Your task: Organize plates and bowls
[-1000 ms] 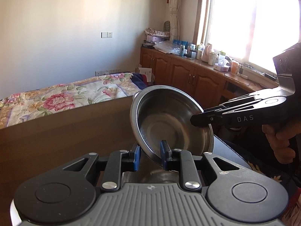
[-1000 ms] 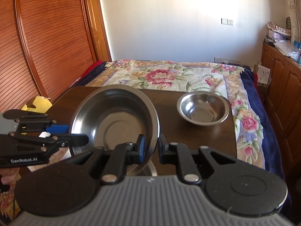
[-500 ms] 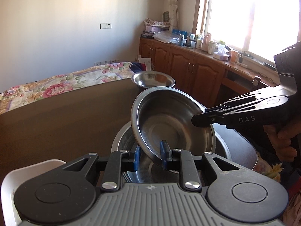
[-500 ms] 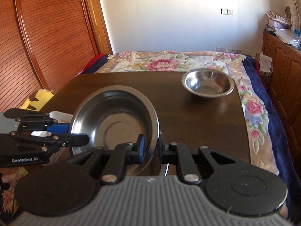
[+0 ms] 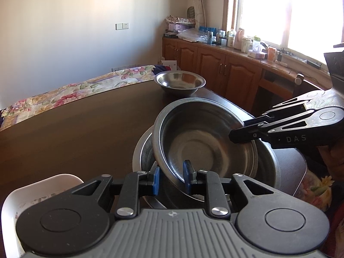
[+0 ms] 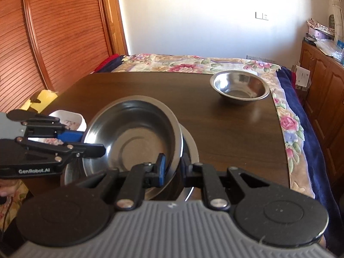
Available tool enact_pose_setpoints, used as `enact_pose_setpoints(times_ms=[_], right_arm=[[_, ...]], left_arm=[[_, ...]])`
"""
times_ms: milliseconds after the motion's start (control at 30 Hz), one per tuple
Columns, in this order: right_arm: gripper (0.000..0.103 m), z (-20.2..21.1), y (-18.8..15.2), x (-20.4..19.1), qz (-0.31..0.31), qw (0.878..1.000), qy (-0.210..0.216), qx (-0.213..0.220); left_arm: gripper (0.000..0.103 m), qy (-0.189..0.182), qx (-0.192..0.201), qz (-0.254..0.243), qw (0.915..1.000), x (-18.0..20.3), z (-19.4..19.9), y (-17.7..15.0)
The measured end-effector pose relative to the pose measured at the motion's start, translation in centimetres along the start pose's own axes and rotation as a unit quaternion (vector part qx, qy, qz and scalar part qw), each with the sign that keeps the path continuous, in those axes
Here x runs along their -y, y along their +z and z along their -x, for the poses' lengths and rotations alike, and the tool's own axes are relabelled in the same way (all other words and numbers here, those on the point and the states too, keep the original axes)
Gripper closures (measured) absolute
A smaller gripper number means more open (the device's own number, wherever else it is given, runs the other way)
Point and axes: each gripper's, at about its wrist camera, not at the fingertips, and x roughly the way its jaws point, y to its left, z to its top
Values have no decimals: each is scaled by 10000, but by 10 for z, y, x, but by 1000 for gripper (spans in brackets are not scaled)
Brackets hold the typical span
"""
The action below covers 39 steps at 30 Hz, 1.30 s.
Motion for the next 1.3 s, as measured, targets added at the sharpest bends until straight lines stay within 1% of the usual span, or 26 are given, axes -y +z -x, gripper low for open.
enact_pose_setpoints(times_ms=[267, 500, 667, 800, 1000, 1300], right_arm=[[86, -5, -5, -9, 260, 9996, -106, -61], [86, -4, -4, -10, 363, 9992, -78, -116], [86, -4, -3, -19, 704, 9971, -169, -235], [86, -4, -1, -24, 935, 9949, -258, -287], [86, -5, 3, -22, 929, 9949, -266, -302], [86, -4, 3, -23, 895, 9955, -234, -227]], left_arm=[[79, 115, -2, -124, 9999, -1, -5, -4], [79, 173, 50, -193, 9997, -1, -6, -6], [79, 207, 68, -241, 9995, 2, -6, -9], [79, 188, 104, -181, 9996, 1, -6, -9], [79, 159, 172, -106, 9997, -1, -2, -8], [79, 138, 213, -130, 9996, -2, 3, -5]])
